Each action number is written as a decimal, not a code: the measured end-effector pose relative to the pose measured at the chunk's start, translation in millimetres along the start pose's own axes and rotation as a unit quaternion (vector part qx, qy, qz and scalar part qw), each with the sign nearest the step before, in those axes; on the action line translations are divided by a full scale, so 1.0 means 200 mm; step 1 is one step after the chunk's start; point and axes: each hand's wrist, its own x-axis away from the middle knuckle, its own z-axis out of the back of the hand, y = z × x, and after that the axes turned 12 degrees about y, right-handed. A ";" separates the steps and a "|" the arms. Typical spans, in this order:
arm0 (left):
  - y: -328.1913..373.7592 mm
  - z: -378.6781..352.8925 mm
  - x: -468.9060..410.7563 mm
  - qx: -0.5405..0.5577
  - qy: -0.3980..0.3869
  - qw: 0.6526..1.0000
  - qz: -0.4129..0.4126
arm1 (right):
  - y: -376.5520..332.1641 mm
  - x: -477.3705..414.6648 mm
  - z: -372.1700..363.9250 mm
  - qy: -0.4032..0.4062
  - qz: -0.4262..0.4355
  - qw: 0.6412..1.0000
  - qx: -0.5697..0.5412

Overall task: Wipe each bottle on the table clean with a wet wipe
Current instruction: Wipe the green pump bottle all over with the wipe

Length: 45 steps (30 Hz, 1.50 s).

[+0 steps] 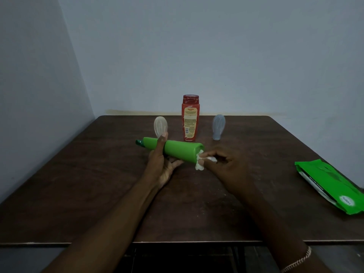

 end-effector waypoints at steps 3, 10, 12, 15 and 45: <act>0.00 -0.01 0.02 -0.018 -0.006 1.000 -0.011 | -0.02 -0.02 0.00 0.036 -0.020 0.999 -0.035; 0.00 0.00 0.02 -0.003 -0.013 1.000 -0.003 | 0.03 -0.01 -0.01 0.069 -0.098 0.993 -0.015; -0.01 0.00 0.01 -0.018 -0.017 1.000 -0.011 | -0.01 -0.02 -0.01 0.080 -0.068 0.994 -0.031; -0.01 0.00 0.00 -0.024 -0.016 0.999 -0.018 | -0.06 -0.03 -0.01 0.060 0.021 0.997 -0.036; -0.01 0.02 -0.03 0.013 -0.019 0.998 -0.057 | -0.09 0.01 -0.10 0.065 -0.409 0.881 -0.228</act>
